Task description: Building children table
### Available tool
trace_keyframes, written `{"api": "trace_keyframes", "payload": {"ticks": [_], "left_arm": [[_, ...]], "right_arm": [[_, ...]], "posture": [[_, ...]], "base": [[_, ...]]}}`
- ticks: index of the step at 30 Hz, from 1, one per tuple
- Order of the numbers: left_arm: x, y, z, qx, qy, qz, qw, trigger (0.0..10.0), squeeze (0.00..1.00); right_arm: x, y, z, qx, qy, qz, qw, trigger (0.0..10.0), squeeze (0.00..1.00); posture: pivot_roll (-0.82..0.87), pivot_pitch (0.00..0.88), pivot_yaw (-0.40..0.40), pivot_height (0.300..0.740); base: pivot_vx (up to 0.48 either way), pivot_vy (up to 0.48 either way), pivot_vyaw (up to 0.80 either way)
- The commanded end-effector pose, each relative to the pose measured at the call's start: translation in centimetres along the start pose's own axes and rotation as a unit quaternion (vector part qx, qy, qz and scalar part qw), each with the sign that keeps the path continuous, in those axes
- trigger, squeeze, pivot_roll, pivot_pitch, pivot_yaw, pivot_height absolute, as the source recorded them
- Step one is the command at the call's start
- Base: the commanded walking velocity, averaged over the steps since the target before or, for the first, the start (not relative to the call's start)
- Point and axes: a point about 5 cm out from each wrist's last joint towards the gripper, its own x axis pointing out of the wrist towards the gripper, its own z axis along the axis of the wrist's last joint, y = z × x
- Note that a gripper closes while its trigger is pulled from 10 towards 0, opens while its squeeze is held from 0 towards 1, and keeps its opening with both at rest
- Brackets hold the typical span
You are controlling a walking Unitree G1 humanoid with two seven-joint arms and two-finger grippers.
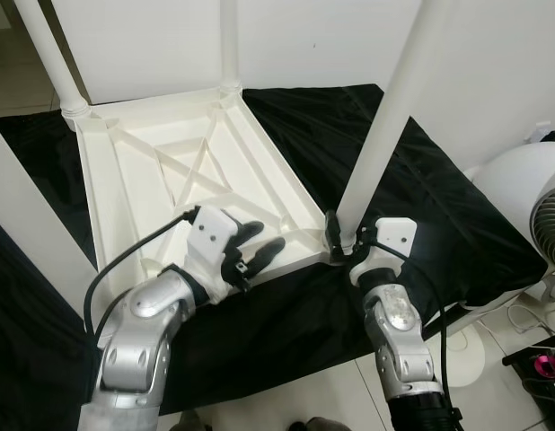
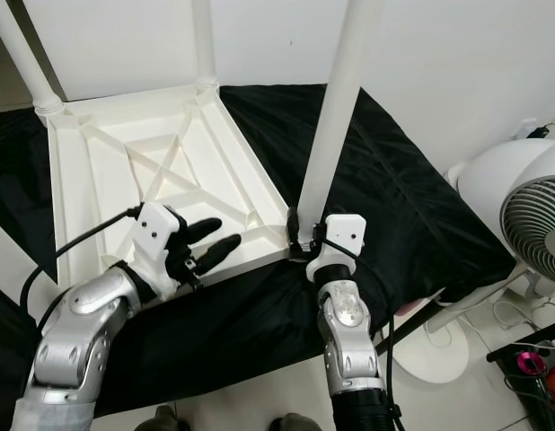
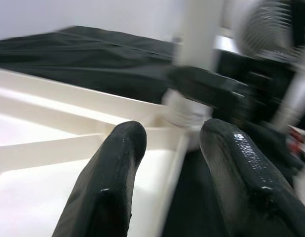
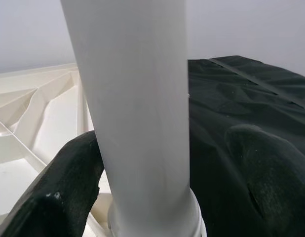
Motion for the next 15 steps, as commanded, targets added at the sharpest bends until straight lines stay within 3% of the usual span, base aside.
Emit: {"api": "trace_keyframes", "payload": {"ticks": [1, 3, 6, 10, 12, 15], "left_arm": [[-0.1, -0.4, -0.2, -0.002, 0.007, -0.023, 1.0, 10.0, 0.0], [0.0, 0.0, -0.2, 0.001, 0.008, 0.002, 1.0, 10.0, 0.0], [1.1, 0.4, 0.1, 0.01, 0.002, 0.088, 0.996, 10.0, 0.0], [1.5, 0.6, 0.0, 0.008, 0.004, 0.114, 0.993, 10.0, 0.0], [2.6, 0.7, -0.3, -0.021, 0.014, 0.175, 0.984, 10.0, 0.0], [3.3, 0.8, -0.1, -0.042, 0.01, 0.206, 0.978, 10.0, 0.0]], "right_arm": [[-0.3, 0.0, -0.1, 0.008, -0.001, 0.001, 1.0, 10.0, 0.0], [-0.4, 0.1, -0.1, 0.006, 0.0, 0.006, 1.0, 10.0, 0.0], [-0.8, 0.1, -0.2, 0.001, 0.001, 0.013, 1.0, 10.0, 0.0], [-0.8, 0.1, -0.2, 0.0, 0.002, 0.015, 1.0, 10.0, 0.0], [-0.9, 0.3, -0.3, -0.003, 0.004, 0.022, 1.0, 10.0, 0.0], [-0.8, 0.4, -0.2, -0.007, 0.005, 0.029, 1.0, 10.0, 0.0]], "posture": [[-0.05, 0.018, -0.025, 0.74], [-0.05, 0.021, -0.023, 0.74], [-0.05, 0.025, -0.02, 0.74], [-0.05, 0.033, -0.015, 0.74], [-0.06, 0.044, -0.008, 0.74], [-0.06, 0.051, -0.004, 0.74]], "base": [[0.0, 0.0, 0.0], [0.0, 0.0, 0.0], [0.0, 0.0, 0.0], [0.0, 0.0, 0.0], [0.0, 0.0, 0.0], [0.0, 0.0, 0.0]]}}
